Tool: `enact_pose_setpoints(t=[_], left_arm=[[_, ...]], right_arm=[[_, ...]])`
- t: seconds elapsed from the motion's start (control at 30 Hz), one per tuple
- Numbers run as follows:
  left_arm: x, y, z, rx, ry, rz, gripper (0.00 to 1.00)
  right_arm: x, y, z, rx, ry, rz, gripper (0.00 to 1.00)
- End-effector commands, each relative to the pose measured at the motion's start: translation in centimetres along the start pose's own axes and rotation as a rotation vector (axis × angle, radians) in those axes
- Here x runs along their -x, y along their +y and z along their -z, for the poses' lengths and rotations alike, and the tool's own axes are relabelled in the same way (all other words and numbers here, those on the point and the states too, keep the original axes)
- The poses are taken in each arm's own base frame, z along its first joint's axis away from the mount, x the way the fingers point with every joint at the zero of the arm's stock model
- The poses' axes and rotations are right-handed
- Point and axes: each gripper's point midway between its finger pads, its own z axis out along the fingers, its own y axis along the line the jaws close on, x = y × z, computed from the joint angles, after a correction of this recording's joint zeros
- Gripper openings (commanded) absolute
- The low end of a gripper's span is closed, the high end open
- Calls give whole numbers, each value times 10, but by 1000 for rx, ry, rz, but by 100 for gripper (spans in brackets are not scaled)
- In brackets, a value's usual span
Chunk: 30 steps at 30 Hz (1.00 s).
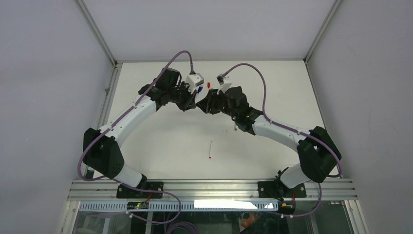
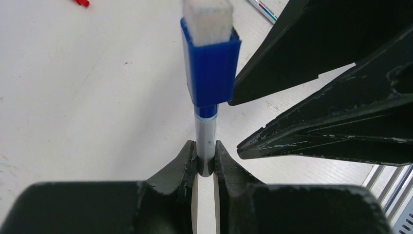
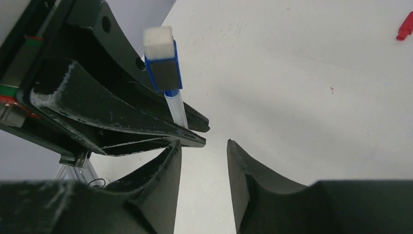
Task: Insert the pens into the pen caps
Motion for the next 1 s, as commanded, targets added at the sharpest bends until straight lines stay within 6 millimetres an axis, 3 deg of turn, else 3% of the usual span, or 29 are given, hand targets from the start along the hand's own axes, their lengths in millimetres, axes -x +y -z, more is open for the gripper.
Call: enact_pose_setpoints(t=[0.0,0.1,0.27,0.33,0.63,0.97], left_arm=[[32,-2,7,-7,-97,-65,0],[30,-2,6,-11,-90,-62,0],[29,-3,3,-22,-82,-55,0],[29,-4,3,-26,-82,-55,0],[29,-7,1,-47,-84,-52,0],[28,-10,0,-67,-85,-49,0]], right_arm=[[7,9,2,34,-17,-2,42],[9,9,5,41,-37,-7,44],[26,9,15,61,-133,-15,64],[33,7,20,56,-172,-15,67],[80,8,35,76,-357,-22,64],[105,14,29,97,-412,-25,58]])
